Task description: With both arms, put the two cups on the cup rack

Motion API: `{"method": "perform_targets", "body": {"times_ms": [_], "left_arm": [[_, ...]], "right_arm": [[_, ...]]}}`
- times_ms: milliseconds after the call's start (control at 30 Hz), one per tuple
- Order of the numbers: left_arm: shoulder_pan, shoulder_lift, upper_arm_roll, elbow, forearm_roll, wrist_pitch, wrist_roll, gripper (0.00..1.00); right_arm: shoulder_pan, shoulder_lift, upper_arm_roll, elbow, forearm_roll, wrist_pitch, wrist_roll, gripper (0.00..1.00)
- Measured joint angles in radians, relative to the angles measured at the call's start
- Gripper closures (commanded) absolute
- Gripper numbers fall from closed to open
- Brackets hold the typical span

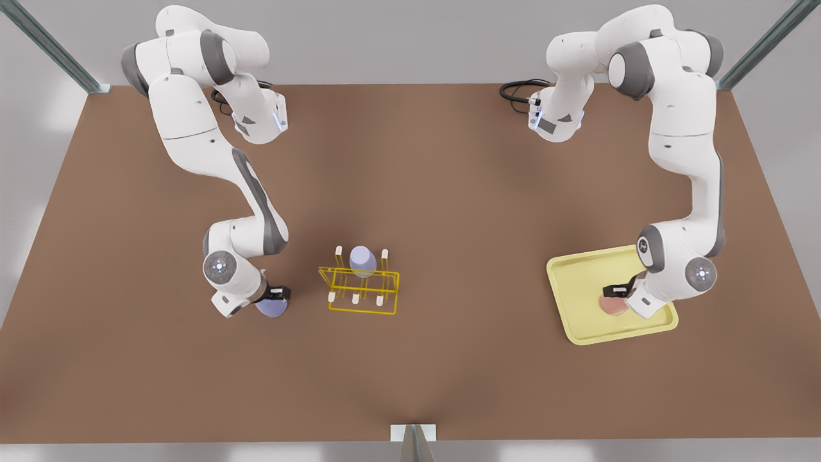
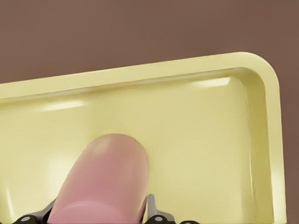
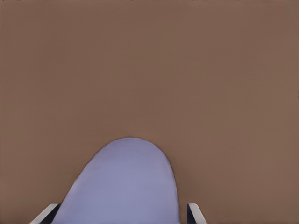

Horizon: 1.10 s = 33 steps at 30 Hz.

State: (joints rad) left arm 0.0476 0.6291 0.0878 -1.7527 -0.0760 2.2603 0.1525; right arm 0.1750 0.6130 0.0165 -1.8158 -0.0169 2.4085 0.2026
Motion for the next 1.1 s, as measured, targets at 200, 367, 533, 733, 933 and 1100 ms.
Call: {"method": "perform_targets", "body": {"times_ms": [200, 367, 533, 733, 933, 1100], "left_arm": [[0.000, 0.012, 0.000, 0.010, 0.002, 0.003, -0.005, 0.18], [0.001, 0.007, 0.000, 0.017, 0.003, 0.001, -0.011, 0.19], [0.001, -0.003, -0.022, 0.033, 0.001, -0.029, -0.025, 0.19], [-0.005, -0.016, -0.129, 0.176, -0.007, -0.171, -0.108, 0.20], [-0.009, 0.032, -0.354, 0.363, -0.110, -0.284, -0.260, 0.20], [-0.131, 0.135, -0.386, 0.523, -0.243, -0.267, -0.375, 0.20]], "right_arm": [[-0.002, 0.000, 0.000, 0.000, 0.000, 0.016, 0.011, 0.08], [-0.003, -0.001, 0.000, 0.002, 0.001, 0.021, 0.016, 0.16], [-0.006, -0.005, 0.000, 0.012, 0.005, 0.023, 0.018, 0.17], [-0.002, -0.070, 0.042, 0.008, 0.033, 0.019, 0.020, 0.17], [-0.003, -0.155, 0.116, 0.001, 0.055, 0.015, 0.021, 0.17], [-0.005, -0.205, 0.149, 0.001, 0.083, 0.000, 0.020, 0.17]]}}
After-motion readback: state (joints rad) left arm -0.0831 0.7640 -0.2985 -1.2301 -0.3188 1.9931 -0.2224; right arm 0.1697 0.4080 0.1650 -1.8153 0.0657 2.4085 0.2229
